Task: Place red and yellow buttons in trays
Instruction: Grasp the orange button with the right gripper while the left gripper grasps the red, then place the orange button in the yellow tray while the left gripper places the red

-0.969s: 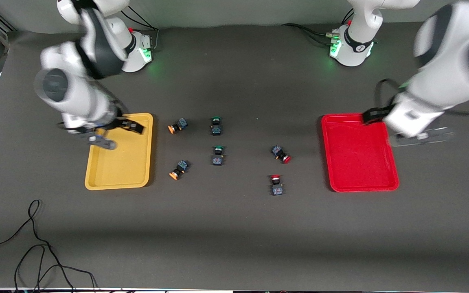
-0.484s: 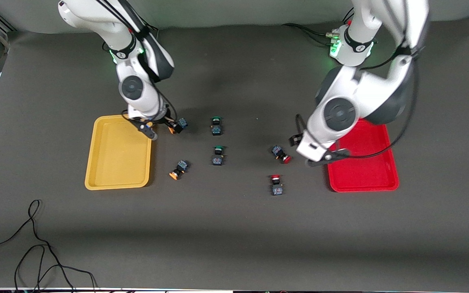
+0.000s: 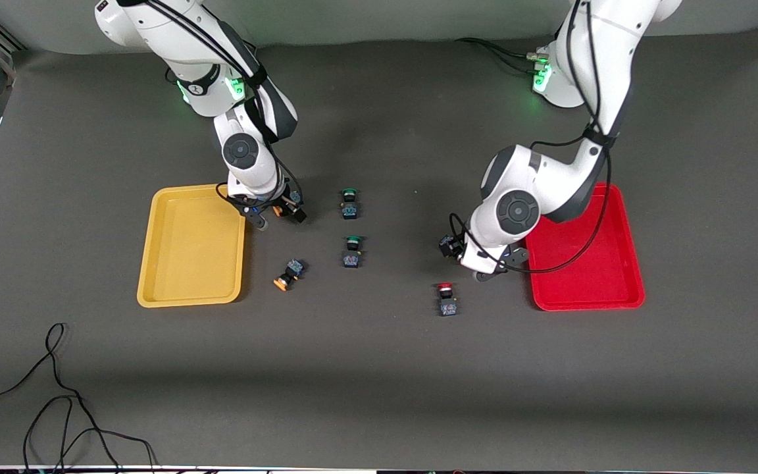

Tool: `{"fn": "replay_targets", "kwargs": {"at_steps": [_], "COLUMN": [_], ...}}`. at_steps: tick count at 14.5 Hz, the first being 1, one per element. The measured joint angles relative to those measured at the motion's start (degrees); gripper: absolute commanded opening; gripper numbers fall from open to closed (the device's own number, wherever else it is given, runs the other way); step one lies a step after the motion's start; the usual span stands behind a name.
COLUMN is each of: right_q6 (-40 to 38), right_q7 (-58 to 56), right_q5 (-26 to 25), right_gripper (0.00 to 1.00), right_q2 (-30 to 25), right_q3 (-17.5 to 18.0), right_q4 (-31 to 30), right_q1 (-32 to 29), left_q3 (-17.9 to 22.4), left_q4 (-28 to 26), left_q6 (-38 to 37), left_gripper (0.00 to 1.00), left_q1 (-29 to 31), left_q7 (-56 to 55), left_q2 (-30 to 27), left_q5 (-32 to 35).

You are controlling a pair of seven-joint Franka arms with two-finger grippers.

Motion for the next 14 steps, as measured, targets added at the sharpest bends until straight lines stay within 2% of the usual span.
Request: {"fn": "replay_targets", "kwargs": {"at_steps": [1,2,4,5,8,9,10,12,14], "right_q6": [-0.14,-0.31,-0.86,-1.78,-7.25,-9.97,-12.72,-16.35,-16.4], "right_q7": [0.0,0.0,0.0,-0.06,-2.73,-5.53,-9.33,-20.1,-32.04], "right_q5": [0.0,0.0,0.0,0.0,0.0,0.0,0.0,0.0,0.0], "right_gripper": [0.18,0.14,0.1,0.09,0.09,0.09,0.09,0.09,0.1], "right_q2": [-0.26,-0.62,-1.56,-2.14,-5.77,-7.86,-10.11,-14.11,-15.18], "right_q3": [0.0,0.0,0.0,-0.04,-1.38,-2.76,-5.01,-12.21,-19.38], "right_q4": [0.14,0.18,0.29,0.41,1.59,2.16,2.7,3.41,3.29], "right_q1": [0.02,0.03,0.04,0.04,-0.72,-1.67,-2.64,-3.94,-5.13], "left_q3": [0.01,0.05,0.1,0.11,0.12,0.13,0.16,0.34,1.03], "left_q4": [-0.01,-0.01,-0.01,-0.01,0.04,0.08,0.15,0.47,1.97], "left_q6": [1.19,2.2,3.71,3.92,4.21,4.23,4.23,3.91,-1.35], "left_gripper": [0.97,0.96,0.81,0.6,0.06,0.0,0.0,0.0,0.0], "left_q1": [-0.03,-0.03,-0.03,-0.03,-0.04,-0.03,-0.03,0.05,0.31], "left_q7": [-0.43,-0.61,-0.69,-0.72,-0.77,-0.8,-0.82,-0.82,-0.82], "left_q2": [1.07,2.13,3.99,4.57,4.99,4.99,4.97,4.46,2.05], "left_q5": [-0.08,-0.24,-0.95,-1.46,-2.94,-3.21,-3.4,-3.57,-3.61]}}
